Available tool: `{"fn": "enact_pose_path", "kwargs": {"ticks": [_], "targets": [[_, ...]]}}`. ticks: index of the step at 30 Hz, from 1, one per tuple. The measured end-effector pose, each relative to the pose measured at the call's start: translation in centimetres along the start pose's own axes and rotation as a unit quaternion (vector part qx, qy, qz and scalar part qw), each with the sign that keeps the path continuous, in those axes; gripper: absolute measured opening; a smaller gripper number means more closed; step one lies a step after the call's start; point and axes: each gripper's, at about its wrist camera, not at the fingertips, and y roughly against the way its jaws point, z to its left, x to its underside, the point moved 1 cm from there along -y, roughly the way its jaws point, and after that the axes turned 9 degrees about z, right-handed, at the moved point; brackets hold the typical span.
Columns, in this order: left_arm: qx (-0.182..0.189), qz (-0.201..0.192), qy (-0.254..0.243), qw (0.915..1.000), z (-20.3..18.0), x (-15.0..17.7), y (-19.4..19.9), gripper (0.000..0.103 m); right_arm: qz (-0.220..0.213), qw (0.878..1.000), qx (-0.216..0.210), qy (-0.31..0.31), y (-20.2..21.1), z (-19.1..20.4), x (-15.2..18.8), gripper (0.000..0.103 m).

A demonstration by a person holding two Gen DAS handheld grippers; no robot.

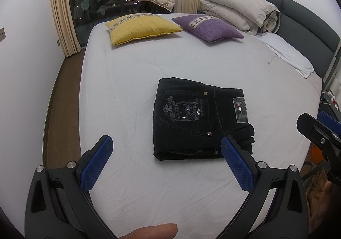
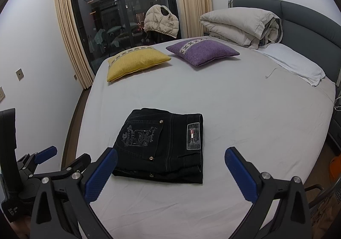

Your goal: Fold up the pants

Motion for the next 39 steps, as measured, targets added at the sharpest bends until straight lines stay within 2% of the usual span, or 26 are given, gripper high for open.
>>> {"fn": "enact_pose_path", "kwargs": {"ticks": [39], "targets": [[0.002,0.011,-0.004,0.9999,0.4,0.3,-0.8,0.103,0.010,1.000,-0.002,0.004,-0.8,0.0,1.3,0.103]]}}
